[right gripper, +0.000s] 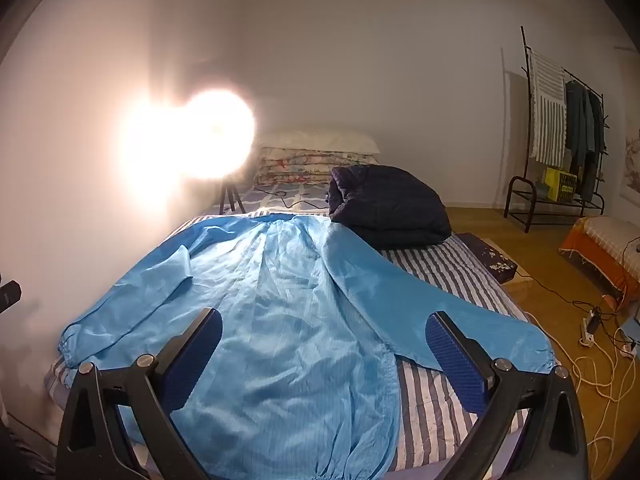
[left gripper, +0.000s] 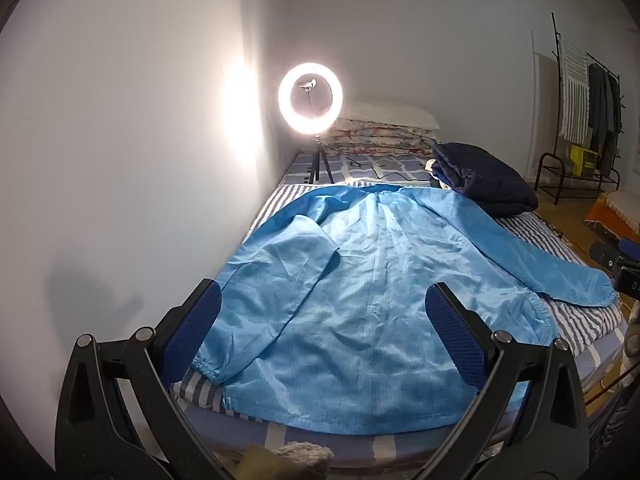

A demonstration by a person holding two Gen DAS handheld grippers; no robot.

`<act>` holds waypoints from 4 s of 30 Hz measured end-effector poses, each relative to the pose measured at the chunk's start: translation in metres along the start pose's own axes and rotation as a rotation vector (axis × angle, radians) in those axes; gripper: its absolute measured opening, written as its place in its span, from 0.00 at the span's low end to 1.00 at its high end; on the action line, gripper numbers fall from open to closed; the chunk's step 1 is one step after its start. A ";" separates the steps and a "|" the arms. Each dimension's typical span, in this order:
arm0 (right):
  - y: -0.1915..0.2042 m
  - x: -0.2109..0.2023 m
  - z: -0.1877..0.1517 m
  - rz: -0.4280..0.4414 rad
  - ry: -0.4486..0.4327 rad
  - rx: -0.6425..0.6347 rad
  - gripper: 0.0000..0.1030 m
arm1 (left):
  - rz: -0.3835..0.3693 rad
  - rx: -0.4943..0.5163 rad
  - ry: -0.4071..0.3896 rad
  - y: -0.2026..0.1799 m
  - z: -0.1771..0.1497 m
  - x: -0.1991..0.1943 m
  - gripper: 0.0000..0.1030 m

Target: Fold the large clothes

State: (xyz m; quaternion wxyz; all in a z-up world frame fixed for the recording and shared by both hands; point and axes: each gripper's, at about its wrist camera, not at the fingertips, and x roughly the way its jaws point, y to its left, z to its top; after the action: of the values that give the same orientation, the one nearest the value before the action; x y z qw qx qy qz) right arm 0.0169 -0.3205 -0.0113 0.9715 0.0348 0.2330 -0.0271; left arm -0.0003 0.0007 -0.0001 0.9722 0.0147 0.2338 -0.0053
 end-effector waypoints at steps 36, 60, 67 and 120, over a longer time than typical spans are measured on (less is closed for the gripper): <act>0.003 0.001 0.001 -0.003 0.004 -0.014 1.00 | 0.013 0.005 -0.008 0.004 0.002 0.000 1.00; 0.003 0.000 0.001 -0.002 0.004 -0.015 1.00 | 0.018 0.006 -0.014 0.005 0.004 0.000 1.00; 0.003 0.000 0.001 -0.002 0.004 -0.016 1.00 | 0.019 0.007 -0.013 0.008 0.011 -0.002 1.00; 0.063 0.041 0.017 0.235 0.040 -0.096 0.73 | 0.065 -0.073 0.065 0.058 -0.047 0.010 0.73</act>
State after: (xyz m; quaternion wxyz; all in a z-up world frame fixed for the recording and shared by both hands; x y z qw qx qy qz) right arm 0.0652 -0.2609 -0.0110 0.9637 0.0158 0.2475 0.0988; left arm -0.0115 0.0601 -0.0448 0.9636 -0.0128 0.2647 0.0352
